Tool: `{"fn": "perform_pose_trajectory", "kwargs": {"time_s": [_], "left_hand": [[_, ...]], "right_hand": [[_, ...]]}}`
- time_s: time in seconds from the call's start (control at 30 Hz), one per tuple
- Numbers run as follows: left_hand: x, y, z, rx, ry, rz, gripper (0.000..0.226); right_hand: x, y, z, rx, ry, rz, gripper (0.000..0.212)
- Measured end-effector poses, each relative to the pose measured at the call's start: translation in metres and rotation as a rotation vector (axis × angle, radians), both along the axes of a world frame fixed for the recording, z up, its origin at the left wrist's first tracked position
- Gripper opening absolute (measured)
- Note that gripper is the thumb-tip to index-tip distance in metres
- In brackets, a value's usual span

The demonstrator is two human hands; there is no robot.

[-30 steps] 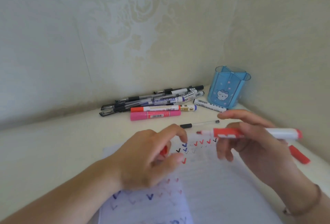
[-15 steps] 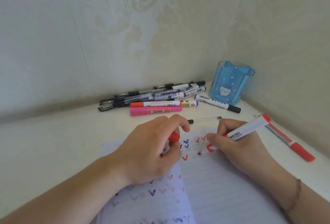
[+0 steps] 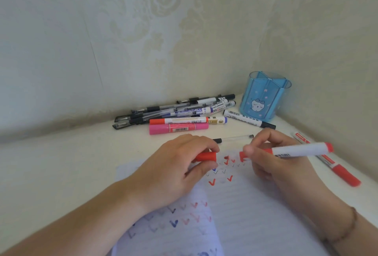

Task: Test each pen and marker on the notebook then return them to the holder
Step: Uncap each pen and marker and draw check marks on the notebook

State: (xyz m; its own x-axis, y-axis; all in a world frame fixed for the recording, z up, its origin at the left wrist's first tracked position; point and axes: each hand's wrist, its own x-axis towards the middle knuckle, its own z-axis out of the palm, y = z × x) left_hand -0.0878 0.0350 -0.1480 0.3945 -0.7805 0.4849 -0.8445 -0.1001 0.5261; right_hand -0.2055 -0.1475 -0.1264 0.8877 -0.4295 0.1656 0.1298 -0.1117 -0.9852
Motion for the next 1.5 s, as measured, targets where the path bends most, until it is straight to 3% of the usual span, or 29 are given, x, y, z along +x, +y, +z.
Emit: {"fn": "perform_pose_trajectory", "kwargs": {"time_s": [0.2,0.37,0.5,0.73,1.37,1.43,1.5], "left_hand": [[-0.003,-0.002,0.003,-0.073,0.089,-0.044,0.039],[-0.005,-0.003,0.003,-0.149,0.161,-0.087,0.04],[-0.005,-0.003,0.003,-0.157,0.146,-0.089,0.039],[-0.007,-0.003,0.004,-0.128,0.133,-0.114,0.038],[-0.015,0.003,0.009,-0.11,0.161,-0.166,0.033],[-0.011,-0.002,0.011,-0.132,0.216,-0.157,0.036],[-0.007,-0.005,0.009,-0.075,0.231,-0.121,0.053]], "right_hand": [[-0.003,-0.004,-0.001,0.136,-0.111,0.199,0.049],[-0.005,-0.005,-0.002,0.119,-0.14,0.195,0.049],[-0.005,-0.004,-0.002,0.078,-0.099,0.213,0.037],[-0.004,-0.002,-0.002,0.03,-0.054,0.223,0.048],[-0.009,0.023,0.001,-0.218,-0.158,0.302,0.015],[-0.007,0.016,0.005,-0.172,-0.148,0.329,0.026],[-0.006,0.004,0.005,-0.183,-0.158,0.274,0.033]]}}
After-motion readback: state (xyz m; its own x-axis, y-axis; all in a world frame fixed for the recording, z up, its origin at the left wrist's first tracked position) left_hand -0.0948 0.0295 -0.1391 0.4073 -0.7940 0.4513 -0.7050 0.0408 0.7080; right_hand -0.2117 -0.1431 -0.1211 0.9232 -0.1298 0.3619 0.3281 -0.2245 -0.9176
